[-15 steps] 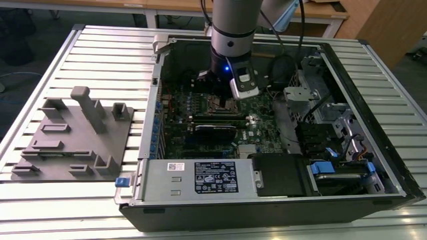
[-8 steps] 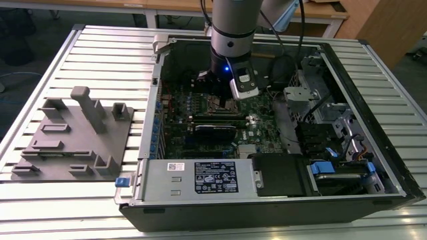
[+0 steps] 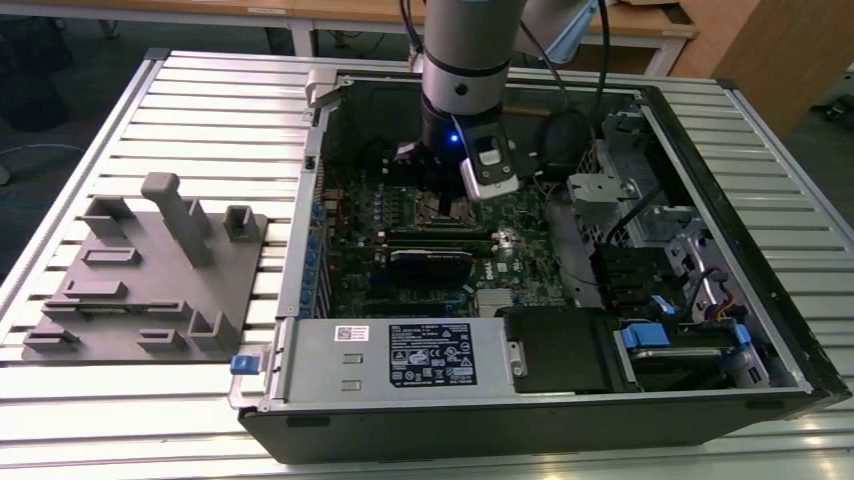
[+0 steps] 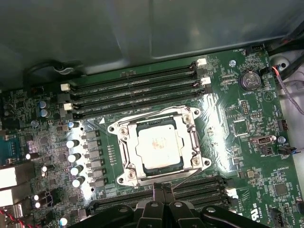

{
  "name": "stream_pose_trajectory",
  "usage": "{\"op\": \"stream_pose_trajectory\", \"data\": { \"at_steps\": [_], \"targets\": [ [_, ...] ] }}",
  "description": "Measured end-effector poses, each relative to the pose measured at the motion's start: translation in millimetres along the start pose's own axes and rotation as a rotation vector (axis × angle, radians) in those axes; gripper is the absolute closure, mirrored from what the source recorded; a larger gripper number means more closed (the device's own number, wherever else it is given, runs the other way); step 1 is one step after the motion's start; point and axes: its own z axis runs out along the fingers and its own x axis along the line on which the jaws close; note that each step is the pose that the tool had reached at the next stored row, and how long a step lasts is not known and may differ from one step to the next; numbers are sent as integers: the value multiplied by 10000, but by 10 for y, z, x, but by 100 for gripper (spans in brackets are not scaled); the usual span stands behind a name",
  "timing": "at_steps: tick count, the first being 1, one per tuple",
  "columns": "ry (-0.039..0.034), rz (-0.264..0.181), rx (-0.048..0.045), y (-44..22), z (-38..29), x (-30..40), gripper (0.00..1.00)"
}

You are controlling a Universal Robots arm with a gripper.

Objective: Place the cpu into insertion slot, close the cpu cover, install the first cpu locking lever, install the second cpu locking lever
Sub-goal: 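Install the second cpu locking lever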

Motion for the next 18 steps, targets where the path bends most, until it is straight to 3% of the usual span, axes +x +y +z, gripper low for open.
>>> {"op": "stream_pose_trajectory", "data": {
  "at_steps": [18],
  "targets": [
    [4,-79,-2,-28,17,4,90]
  ]
}}
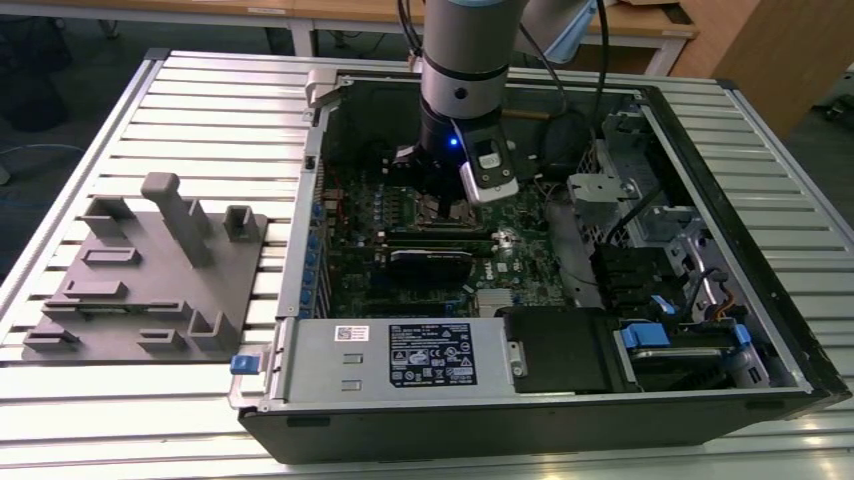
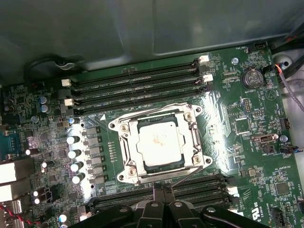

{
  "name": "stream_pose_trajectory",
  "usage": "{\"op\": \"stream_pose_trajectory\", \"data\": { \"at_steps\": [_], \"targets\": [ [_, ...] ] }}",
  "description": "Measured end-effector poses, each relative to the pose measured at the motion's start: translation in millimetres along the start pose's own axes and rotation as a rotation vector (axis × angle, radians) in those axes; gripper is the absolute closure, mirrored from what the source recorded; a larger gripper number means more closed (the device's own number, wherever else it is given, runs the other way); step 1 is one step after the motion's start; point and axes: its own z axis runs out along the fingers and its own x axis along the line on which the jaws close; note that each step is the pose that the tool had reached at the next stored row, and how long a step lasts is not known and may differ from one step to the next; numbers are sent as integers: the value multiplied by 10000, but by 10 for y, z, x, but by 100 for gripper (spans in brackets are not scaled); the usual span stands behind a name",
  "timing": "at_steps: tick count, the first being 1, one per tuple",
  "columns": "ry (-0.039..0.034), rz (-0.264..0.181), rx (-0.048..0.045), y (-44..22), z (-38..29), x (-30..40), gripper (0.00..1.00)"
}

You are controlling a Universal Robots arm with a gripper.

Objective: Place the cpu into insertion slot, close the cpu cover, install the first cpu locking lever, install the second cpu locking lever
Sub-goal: 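Install the second cpu locking lever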

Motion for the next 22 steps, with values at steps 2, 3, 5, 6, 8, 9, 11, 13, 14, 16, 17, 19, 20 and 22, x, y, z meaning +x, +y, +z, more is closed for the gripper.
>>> {"op": "stream_pose_trajectory", "data": {
  "at_steps": [2,3,5,6,8,9,11,13,14,16,17,19,20,22],
  "targets": [
    [0,0,0,0,0,0,90],
    [0,0,0,0,0,0,90],
    [-3,2,-3,-2,4,7,90],
    [-3,0,-2,-4,6,14,90],
    [-6,0,-2,-7,10,33,90],
    [-9,0,-3,-9,11,42,90],
    [-11,0,-2,-13,14,59,90],
    [-13,0,-3,-17,17,80,90],
    [-13,-1,-3,-20,18,90,90],
    [-14,-1,-3,-24,20,112,90],
    [-15,-1,-3,-27,23,125,90],
    [-15,0,-2,-31,34,138,90],
    [-15,-1,-2,-33,42,140,90],
    [-14,-3,-2,-38,56,142,90]
  ]
}}
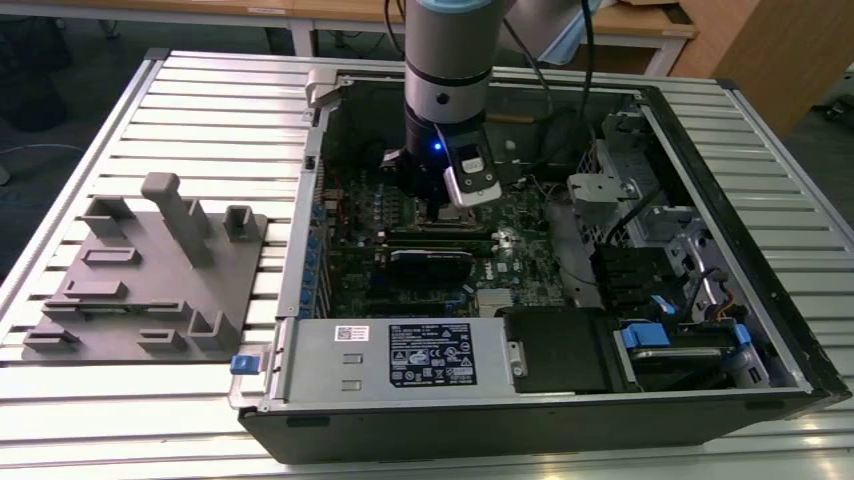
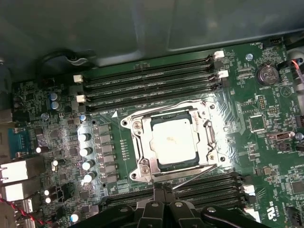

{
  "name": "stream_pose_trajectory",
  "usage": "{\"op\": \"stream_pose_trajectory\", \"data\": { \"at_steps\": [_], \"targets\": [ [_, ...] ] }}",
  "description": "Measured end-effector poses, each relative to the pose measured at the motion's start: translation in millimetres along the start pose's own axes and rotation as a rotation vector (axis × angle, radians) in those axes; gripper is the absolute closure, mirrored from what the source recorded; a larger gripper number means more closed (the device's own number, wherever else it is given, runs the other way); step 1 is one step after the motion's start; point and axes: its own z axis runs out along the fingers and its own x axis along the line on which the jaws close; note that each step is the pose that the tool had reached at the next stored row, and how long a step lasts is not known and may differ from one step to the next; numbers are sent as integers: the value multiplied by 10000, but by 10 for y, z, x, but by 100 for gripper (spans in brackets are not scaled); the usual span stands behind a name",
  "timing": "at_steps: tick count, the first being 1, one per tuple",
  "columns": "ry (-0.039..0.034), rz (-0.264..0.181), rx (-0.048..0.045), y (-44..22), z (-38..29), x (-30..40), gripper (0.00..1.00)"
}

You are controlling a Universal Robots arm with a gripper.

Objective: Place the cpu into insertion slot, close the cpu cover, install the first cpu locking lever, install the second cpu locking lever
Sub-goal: 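Install the second cpu locking lever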

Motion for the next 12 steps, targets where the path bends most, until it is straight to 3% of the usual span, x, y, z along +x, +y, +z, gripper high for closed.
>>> {"op": "stream_pose_trajectory", "data": {
  "at_steps": [12],
  "targets": [
    [0,1,-1,-39,69,56,90]
  ]
}}
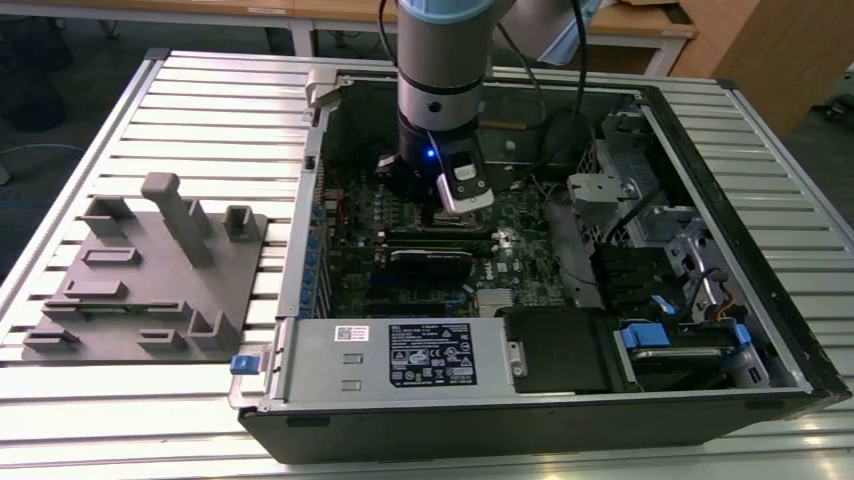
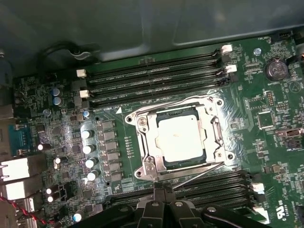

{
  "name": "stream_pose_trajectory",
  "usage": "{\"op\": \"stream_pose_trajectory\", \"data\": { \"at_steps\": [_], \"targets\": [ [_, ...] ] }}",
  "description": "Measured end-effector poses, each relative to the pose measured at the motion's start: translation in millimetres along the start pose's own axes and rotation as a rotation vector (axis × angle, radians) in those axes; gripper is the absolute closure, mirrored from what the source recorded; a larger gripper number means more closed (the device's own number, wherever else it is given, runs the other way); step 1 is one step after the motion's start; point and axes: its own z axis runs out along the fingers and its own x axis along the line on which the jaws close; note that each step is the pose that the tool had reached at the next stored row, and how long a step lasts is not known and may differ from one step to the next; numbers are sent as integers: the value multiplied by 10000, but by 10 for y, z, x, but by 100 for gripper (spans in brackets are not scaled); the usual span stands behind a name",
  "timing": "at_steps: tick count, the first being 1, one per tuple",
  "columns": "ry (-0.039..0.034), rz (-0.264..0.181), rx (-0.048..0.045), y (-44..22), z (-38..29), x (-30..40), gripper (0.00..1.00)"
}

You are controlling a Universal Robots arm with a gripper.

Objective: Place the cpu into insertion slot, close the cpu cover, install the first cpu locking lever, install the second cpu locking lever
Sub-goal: 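Install the second cpu locking lever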

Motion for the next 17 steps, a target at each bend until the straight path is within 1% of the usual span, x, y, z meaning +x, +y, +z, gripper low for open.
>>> {"op": "stream_pose_trajectory", "data": {
  "at_steps": [3,17],
  "targets": [
    [0,1,0,-5,25,4,90],
    [0,1,1,-8,61,6,90]
  ]
}}
